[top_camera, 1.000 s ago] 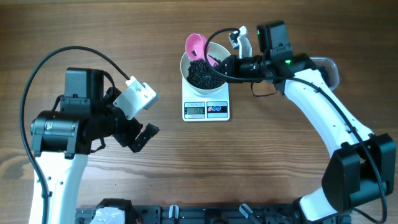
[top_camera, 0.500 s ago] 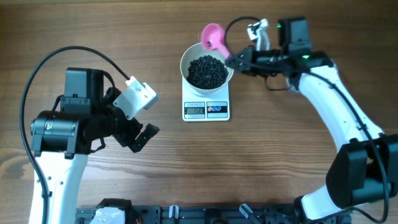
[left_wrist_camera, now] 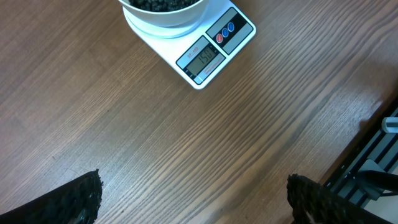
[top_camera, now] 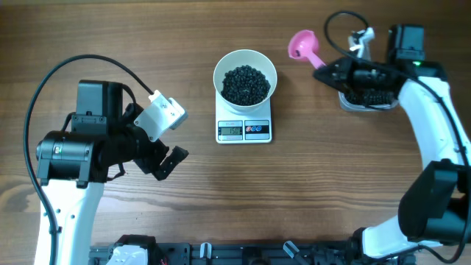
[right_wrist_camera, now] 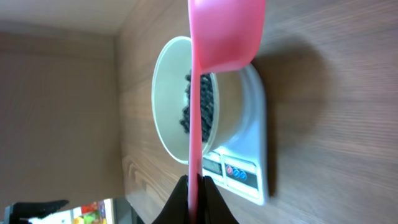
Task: Scoop item into bowl and weigh 150g on scale
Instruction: 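Move the empty scoop right past the bean tub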
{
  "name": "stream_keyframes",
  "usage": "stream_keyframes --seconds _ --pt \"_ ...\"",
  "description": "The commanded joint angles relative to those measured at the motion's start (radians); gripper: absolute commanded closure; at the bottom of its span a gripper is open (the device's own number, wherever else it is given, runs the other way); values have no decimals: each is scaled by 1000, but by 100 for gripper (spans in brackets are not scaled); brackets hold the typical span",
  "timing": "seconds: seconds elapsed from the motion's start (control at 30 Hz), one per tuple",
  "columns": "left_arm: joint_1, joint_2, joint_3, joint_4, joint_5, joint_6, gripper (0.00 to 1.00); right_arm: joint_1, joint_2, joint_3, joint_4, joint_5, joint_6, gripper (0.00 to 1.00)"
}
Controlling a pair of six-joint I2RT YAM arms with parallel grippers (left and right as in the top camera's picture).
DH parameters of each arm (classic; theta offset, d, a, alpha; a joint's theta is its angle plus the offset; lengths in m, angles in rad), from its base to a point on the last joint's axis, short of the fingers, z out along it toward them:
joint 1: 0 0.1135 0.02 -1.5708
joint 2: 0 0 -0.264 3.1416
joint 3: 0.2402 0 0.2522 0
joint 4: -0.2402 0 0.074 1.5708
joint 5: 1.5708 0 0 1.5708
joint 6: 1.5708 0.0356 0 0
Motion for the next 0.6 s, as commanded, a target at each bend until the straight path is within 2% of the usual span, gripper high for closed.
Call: stream_keyframes --seconds 0.0,0.27,0.47,0.57 --pt "8 -9 6 0 23 -3 0 -70 -78 21 -86 49 -126 96" --pt "8 -9 6 0 23 -3 0 -195 -216 21 -285 309 -232 96" --pt "8 -9 6 0 23 -3 0 -214 -288 21 -324 686 -253 96" --pt "8 -9 6 0 23 -3 0 -199 -285 19 -321 795 -283 96"
